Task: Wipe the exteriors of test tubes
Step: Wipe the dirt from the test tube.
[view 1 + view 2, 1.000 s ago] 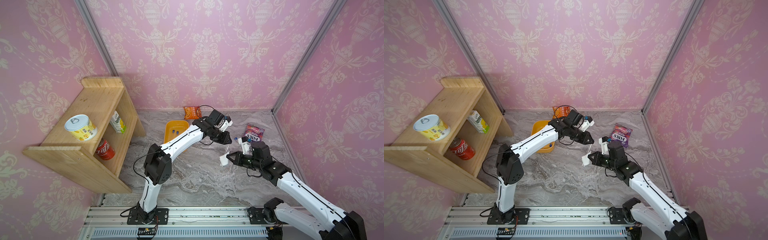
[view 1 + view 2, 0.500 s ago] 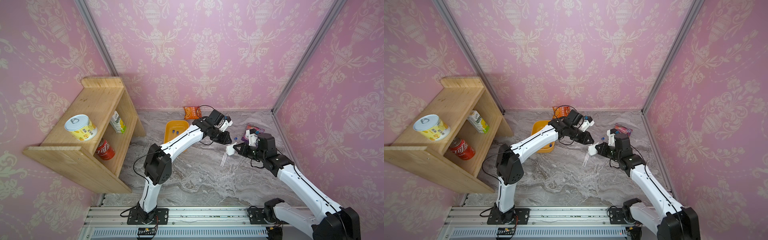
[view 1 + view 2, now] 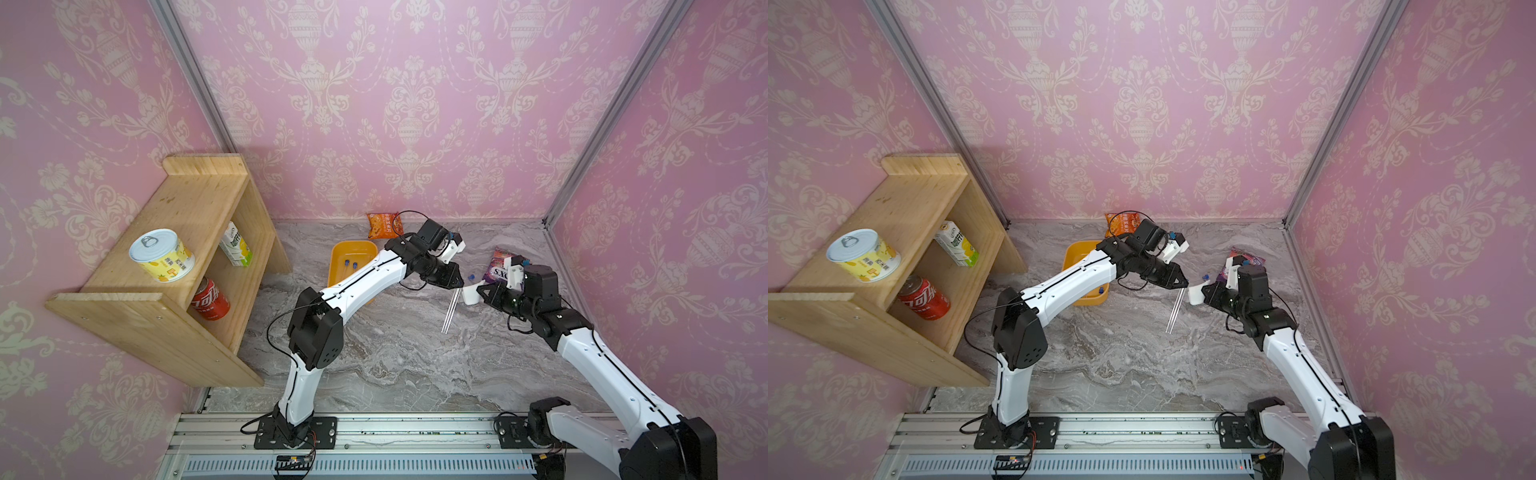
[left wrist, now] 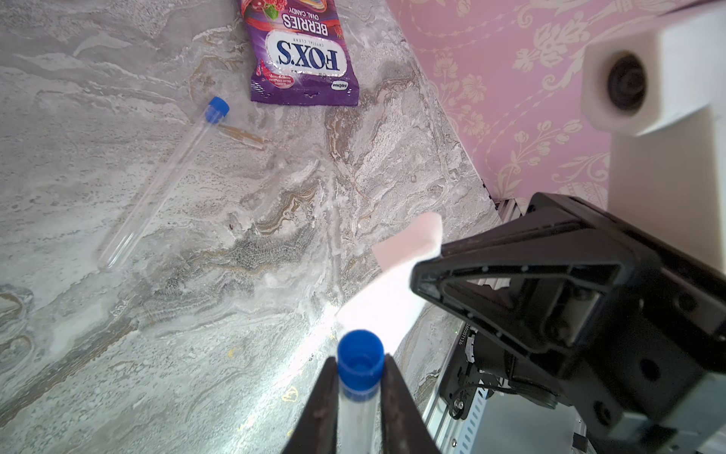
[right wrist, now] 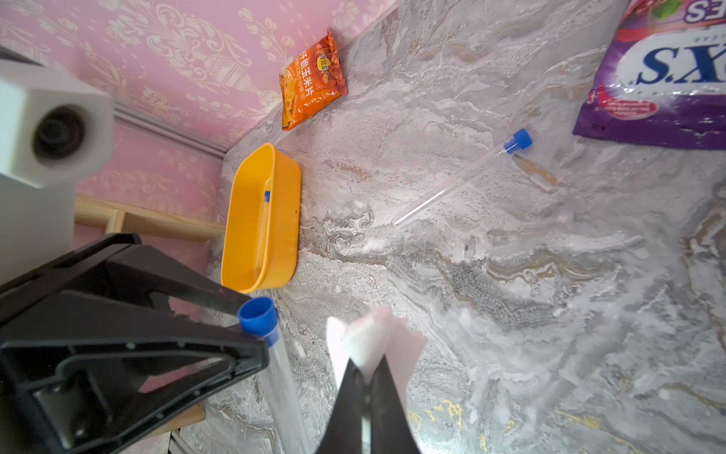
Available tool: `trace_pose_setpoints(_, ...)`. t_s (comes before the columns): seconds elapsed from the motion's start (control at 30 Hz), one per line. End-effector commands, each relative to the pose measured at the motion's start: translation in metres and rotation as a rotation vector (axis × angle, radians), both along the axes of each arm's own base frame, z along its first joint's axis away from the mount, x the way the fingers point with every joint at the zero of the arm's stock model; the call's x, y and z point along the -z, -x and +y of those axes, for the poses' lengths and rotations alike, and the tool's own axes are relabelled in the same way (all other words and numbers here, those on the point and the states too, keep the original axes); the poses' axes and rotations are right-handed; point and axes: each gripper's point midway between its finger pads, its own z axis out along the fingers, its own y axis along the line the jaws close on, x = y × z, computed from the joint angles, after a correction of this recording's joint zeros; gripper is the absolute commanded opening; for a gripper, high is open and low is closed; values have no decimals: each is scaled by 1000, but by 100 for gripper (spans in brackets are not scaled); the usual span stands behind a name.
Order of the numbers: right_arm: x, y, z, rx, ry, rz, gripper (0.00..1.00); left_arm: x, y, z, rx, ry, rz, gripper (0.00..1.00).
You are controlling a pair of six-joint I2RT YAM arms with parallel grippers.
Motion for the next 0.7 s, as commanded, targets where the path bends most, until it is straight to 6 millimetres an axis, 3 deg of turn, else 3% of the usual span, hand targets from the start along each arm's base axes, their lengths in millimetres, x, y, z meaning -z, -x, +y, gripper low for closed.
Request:
trace_pose_setpoints(0.0, -4, -8, 0, 1, -6, -32, 0, -17, 0, -1, 0, 45, -5, 20)
trace_pose_setpoints(0.2, -19, -6, 32, -113, -201, -72, 0, -18, -1, -1, -2, 50, -6, 20)
trace_pose_setpoints(0.37, -26, 8, 51, -188, -234, -75, 0, -17, -2, -2, -2, 50, -9, 20)
trace_pose_setpoints(0.67, 0, 39, 65, -219, -238, -11, 0, -16, -4, -3, -5, 50, -9, 21)
